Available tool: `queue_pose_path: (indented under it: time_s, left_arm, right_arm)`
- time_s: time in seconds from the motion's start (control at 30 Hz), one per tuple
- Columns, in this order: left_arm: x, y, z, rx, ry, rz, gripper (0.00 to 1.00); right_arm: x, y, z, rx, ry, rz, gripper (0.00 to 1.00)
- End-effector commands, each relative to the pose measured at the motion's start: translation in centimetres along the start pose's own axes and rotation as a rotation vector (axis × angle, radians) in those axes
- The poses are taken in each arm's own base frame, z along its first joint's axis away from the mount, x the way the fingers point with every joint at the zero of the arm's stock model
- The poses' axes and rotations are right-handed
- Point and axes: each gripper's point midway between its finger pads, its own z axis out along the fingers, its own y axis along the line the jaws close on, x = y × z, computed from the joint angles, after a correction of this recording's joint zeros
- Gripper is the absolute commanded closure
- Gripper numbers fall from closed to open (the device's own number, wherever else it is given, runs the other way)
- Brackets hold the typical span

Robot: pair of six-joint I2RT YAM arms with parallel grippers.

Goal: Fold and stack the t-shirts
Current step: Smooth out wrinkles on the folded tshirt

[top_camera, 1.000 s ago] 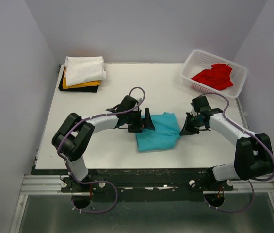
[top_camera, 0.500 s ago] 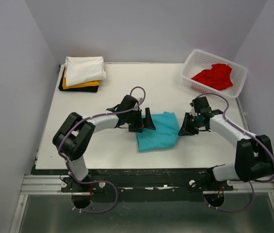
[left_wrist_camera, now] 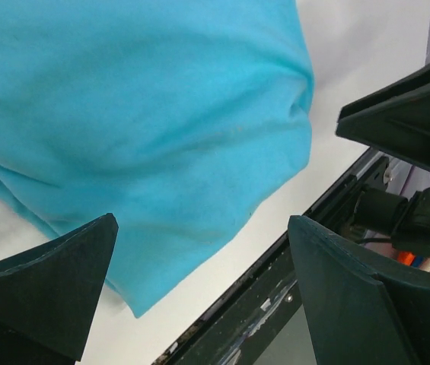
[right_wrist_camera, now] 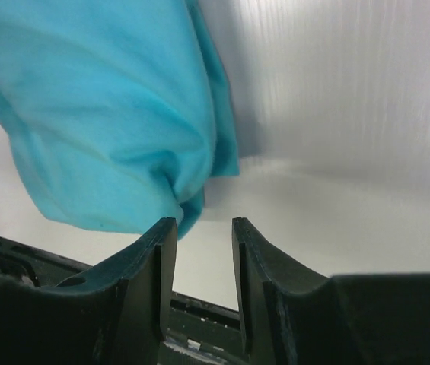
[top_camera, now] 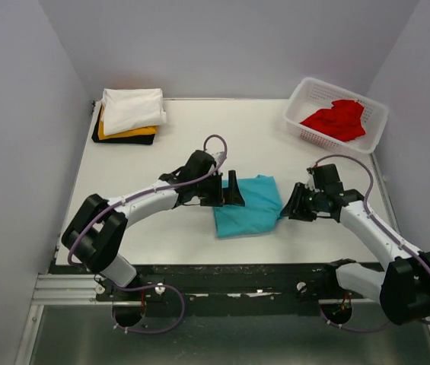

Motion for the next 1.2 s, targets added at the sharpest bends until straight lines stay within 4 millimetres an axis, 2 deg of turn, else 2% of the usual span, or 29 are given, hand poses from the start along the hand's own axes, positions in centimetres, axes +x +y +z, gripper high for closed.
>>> queue_pose_path:
  time_s: [0.0, 0.13, 0.23, 0.37, 0.53, 0.7, 0.77, 0.83, 0.9, 0.97, 1.03, 1.17]
  left_arm:
    - [3.3, 0.0, 0.3, -0.009, 0.049, 0.007, 0.02]
    - [5.2, -0.4, 1.4, 0.024, 0.097, -0.005, 0.01]
    - [5.9, 0.2, 2.2, 0.010, 0.120, -0.023, 0.01]
    - [6.5, 1.2, 2.7, -0.023, 0.135, -0.036, 0.01]
    - [6.7, 2.3, 2.9, -0.066, 0.140, -0.040, 0.01]
    - [6.9, 2.6, 3.1, -0.083, 0.145, -0.040, 0.01]
    - [6.8, 2.8, 3.1, -0.092, 0.143, -0.043, 0.02]
    - [6.7, 2.8, 3.1, -0.089, 0.137, -0.042, 0.01]
    - [6.6, 2.7, 3.1, -0.091, 0.136, -0.040, 0.02]
    - [6.6, 3.0, 3.0, -0.104, 0.133, -0.040, 0.02]
    - [6.7, 3.2, 2.9, -0.117, 0.130, -0.038, 0.01]
    - [6.7, 4.2, 2.6, -0.157, 0.119, -0.043, 0.02]
  right_arm:
    - [3.9, 0.0, 1.2, -0.081, 0.107, 0.088, 0.61]
    - [3.1, 1.3, 1.9, -0.160, 0.072, 0.108, 0.61]
    - [1.9, 1.9, 2.2, -0.179, 0.032, 0.118, 0.63]
    - [1.4, 1.8, 2.8, -0.169, 0.021, 0.141, 0.63]
    - [2.0, 1.6, 3.7, -0.180, 0.049, 0.151, 0.64]
    - [3.2, 2.8, 4.1, -0.273, 0.111, 0.180, 0.67]
    - [3.7, 3.0, 4.1, -0.294, 0.130, 0.193, 0.73]
    - [4.3, 3.1, 4.1, -0.311, 0.145, 0.204, 0.75]
    - [4.8, 3.2, 4.1, -0.330, 0.162, 0.210, 0.82]
    - [4.8, 3.1, 4.1, -0.326, 0.154, 0.207, 0.98]
    - [4.5, 2.6, 4.0, -0.295, 0.137, 0.188, 0.99]
    - [3.7, -1.1, 3.3, -0.035, 0.097, 0.137, 0.99]
